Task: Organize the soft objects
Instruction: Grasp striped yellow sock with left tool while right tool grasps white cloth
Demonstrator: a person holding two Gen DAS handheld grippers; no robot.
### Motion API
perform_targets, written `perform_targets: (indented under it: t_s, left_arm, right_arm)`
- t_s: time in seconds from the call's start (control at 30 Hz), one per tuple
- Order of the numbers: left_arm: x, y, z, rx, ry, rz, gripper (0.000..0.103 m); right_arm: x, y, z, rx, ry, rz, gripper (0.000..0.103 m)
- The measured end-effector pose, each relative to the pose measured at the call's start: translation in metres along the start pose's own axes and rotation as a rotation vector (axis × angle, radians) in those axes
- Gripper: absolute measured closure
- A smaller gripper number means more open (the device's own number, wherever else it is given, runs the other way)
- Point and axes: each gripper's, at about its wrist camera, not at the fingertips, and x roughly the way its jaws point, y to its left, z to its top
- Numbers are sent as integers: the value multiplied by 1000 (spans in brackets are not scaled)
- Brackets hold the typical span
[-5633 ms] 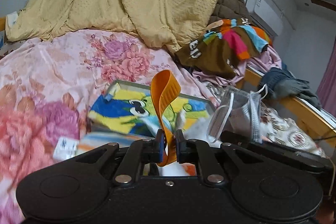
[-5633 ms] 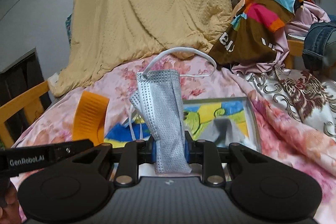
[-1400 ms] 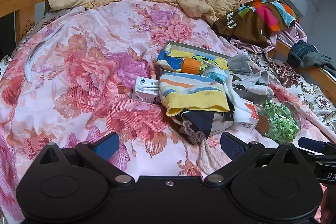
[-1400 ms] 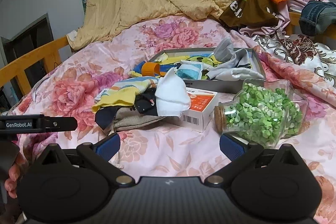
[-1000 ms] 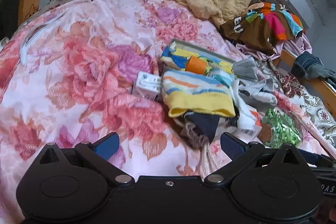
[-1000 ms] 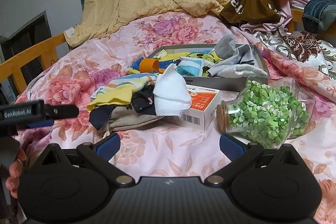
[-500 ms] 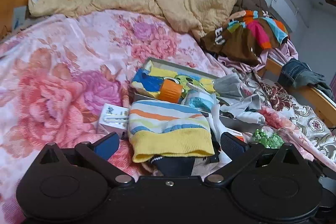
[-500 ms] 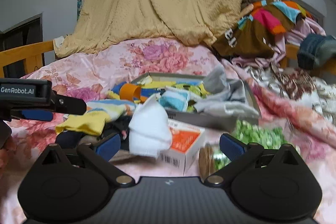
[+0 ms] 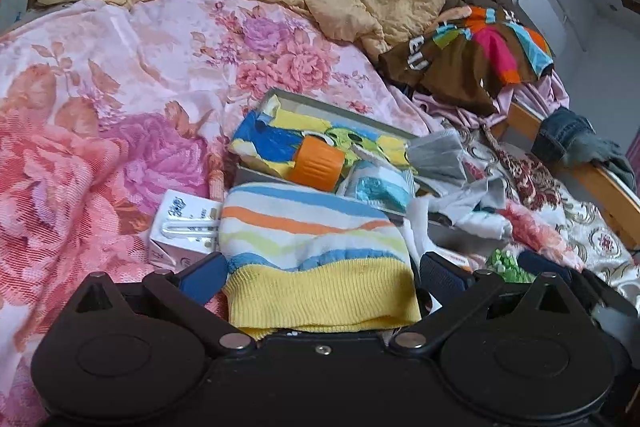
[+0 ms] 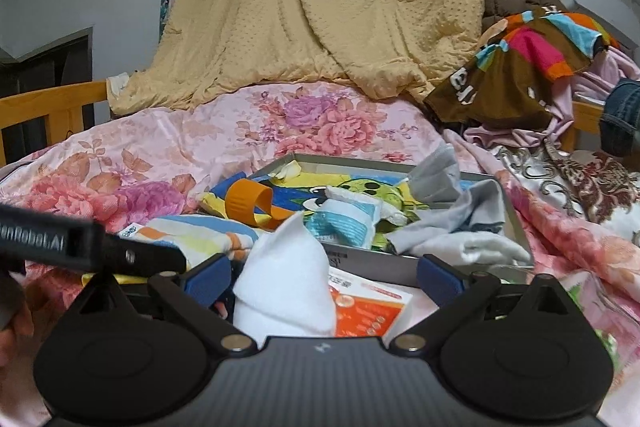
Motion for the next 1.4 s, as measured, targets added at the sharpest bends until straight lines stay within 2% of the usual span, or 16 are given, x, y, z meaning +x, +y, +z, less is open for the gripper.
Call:
perform_targets:
  t_s: [0.1,0.27,0.43,0.53,0.6,0.7,0.97,1.13,1.27,1.3,1.4]
  left_arm:
    - [5,2,-2,3,23,-4,1]
    - [9,12,-3,-56,34,-21,1]
    - [10,19,-2,-96,43,-28,10]
    - [10,23,-1,-125,49,-34,18]
    - [9,24,-1,-133,44,-31,31]
    - [9,24,0,-123,40,-14,44]
    - [8,25,1,-119,33,-16,61]
    - [8,30,3,-158,35,-30,63]
    - [7,39,3,-231,34,-61,64]
    - [7,41,4,-245,31,-67,70]
    - [4,39,5,-234,9,-68,80]
  right_arm:
    - [4,1,-1,-12,12,4,9]
    - [5,7,-4,-55,22,5,12]
    - [6,12,-8,-80,37,3,20]
    - [6,12,-8,-82,47,8,28]
    - [7,12,-9,-84,53,12,31]
    - [7,13,-10,-84,61,16,36]
    - [7,11,-11,-77,72,-2,41]
    - [7,9,-12,-60,72,1,43]
    - [8,7,-12,-40,83,16,45]
    - [8,6,-12,-34,86,22,47]
    - [9,5,-12,-21,96,40,49]
